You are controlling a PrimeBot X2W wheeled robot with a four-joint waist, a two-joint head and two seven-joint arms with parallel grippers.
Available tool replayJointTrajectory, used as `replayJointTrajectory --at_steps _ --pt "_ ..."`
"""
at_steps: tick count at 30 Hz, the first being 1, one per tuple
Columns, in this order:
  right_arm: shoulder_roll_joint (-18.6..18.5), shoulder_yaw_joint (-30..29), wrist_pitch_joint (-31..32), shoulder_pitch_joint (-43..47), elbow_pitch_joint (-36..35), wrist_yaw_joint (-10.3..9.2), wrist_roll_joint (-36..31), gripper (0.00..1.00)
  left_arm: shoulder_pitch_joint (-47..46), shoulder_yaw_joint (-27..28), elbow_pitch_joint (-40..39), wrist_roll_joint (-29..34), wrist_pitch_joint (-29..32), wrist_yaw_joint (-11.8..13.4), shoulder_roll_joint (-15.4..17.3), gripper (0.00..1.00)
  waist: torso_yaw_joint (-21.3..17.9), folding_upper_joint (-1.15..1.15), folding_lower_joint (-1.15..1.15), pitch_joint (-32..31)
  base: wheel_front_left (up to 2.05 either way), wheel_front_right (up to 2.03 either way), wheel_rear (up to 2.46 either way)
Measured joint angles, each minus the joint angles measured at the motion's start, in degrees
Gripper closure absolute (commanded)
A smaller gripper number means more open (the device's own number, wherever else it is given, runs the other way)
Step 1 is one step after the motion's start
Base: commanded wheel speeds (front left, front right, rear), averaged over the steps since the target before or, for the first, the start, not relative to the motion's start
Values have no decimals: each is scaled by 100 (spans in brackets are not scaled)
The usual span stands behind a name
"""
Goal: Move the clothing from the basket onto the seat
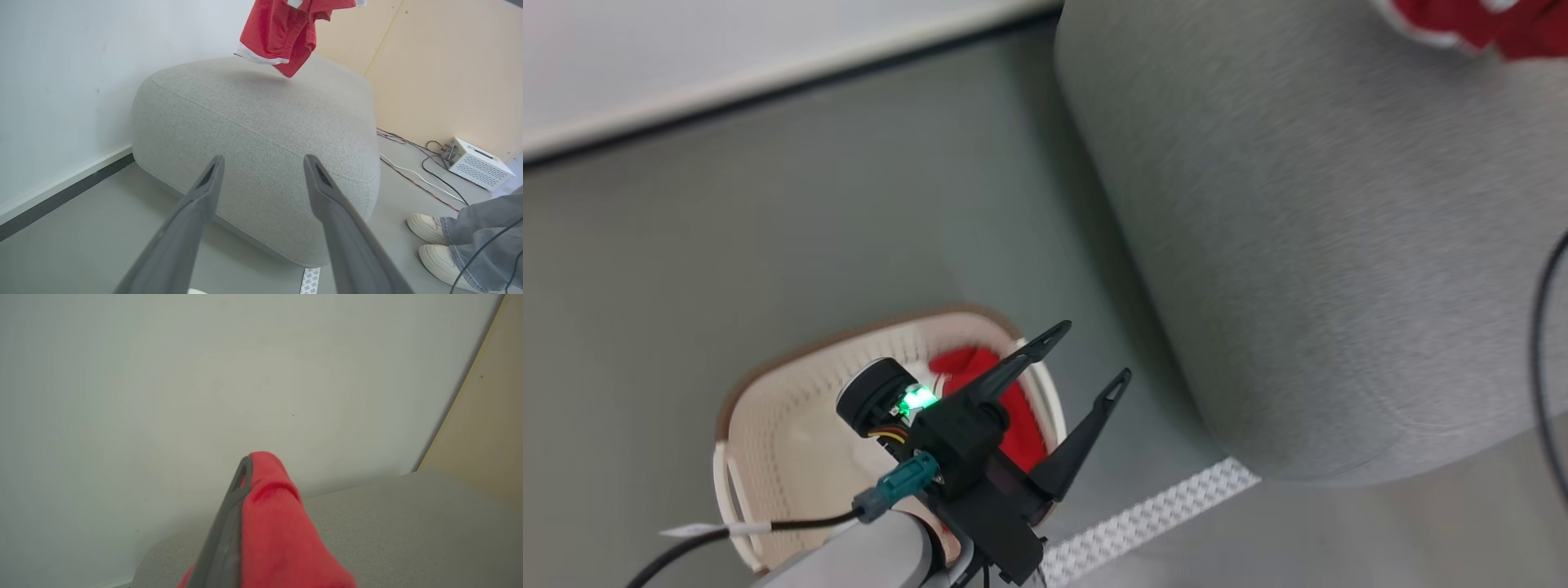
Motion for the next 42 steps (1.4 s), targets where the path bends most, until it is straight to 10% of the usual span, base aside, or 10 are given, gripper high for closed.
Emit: replayJointTrajectory --at_steps 10,21,22,24,25,42 --pt "-538 -1588 -430 -822 1357 0 -424 100 -15 -179 -580 370 38 214 92 0 497 0 -1 1213 0 0 0" --pt "16 -2486 -884 -69 2457 0 -1448 100 -19 -148 -669 387 33 336 168 0 817 0 -1 1670 0 0 0" --pt "32 -2544 -884 -4 2518 0 -1558 92 -16 -154 -666 385 33 336 175 0 818 0 -1 1653 0 0 0" --pt "111 -2735 -887 41 2641 0 -1704 11 11 -152 -659 366 25 328 201 0 808 -1 -2 1600 0 0 0" --pt "145 -2804 -893 56 2676 0 -1792 0 45 -167 -653 360 16 289 224 0 801 -1 -2 1561 0 0 0" --pt "127 -1745 -1334 1351 3214 0 -2227 0 728 -198 405 -389 -612 56 -165 0 916 -2 -4 103 0 0 0"
